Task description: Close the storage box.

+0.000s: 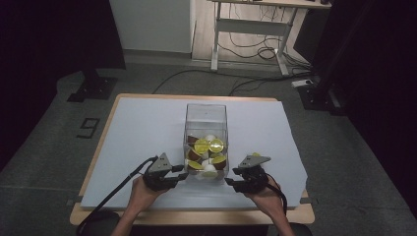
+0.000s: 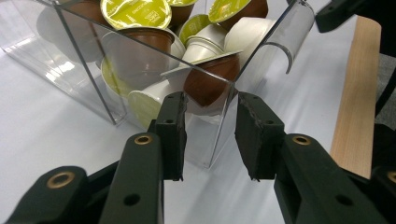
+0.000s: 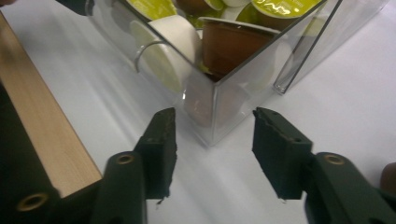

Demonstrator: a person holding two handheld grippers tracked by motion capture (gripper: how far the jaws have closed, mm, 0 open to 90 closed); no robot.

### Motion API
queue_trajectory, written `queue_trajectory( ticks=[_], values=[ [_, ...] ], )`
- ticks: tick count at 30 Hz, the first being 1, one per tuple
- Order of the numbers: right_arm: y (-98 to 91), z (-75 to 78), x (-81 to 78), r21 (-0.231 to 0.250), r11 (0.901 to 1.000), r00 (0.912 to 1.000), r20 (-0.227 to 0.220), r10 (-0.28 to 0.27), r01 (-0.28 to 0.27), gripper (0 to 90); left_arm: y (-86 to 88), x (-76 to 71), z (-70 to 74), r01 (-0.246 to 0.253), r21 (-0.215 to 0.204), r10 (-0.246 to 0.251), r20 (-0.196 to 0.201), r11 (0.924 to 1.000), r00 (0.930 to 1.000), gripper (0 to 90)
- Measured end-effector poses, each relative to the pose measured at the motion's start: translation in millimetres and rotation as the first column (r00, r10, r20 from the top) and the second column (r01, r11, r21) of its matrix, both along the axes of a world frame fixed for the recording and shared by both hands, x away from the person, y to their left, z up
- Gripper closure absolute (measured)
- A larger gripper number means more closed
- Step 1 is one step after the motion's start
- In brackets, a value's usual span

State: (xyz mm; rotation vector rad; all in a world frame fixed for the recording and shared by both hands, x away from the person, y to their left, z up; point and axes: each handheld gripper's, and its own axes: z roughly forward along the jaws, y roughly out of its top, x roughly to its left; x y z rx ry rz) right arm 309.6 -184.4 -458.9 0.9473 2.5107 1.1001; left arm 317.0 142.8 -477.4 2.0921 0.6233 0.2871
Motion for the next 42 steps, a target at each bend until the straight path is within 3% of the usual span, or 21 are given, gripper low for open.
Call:
queue_trajectory(
  ticks=[5, 16, 27, 42],
  values=[
    [0.0, 1.3, -2.0, 0.013, 0.9999, 1.0000, -0.004, 0.000, 0.001, 47.6, -0.4, 2.1, -1.3, -0.012, -0.007, 0.012, 0.006, 0.9999, 0.9999, 63.4],
    [6.1, 1.8, -3.5, 0.017, 0.9989, 0.9987, -0.027, 0.043, -0.043, 60.3, -0.7, 5.0, -2.8, -0.035, -0.020, 0.035, 0.018, 0.9992, 0.9992, 62.8],
    [22.6, 3.0, -0.3, 0.024, 0.9974, 0.9977, -0.006, 0.068, -0.068, 67.4, -0.5, 10.0, -5.5, -0.045, -0.037, 0.046, 0.012, 0.9983, 0.9989, 62.4],
    [39.0, 1.8, 3.9, 0.051, 0.9960, 0.9970, 0.028, 0.071, -0.073, 74.3, -0.5, 12.7, -9.1, -0.039, -0.030, 0.039, -0.004, 0.9988, 0.9992, 60.5]
  ],
)
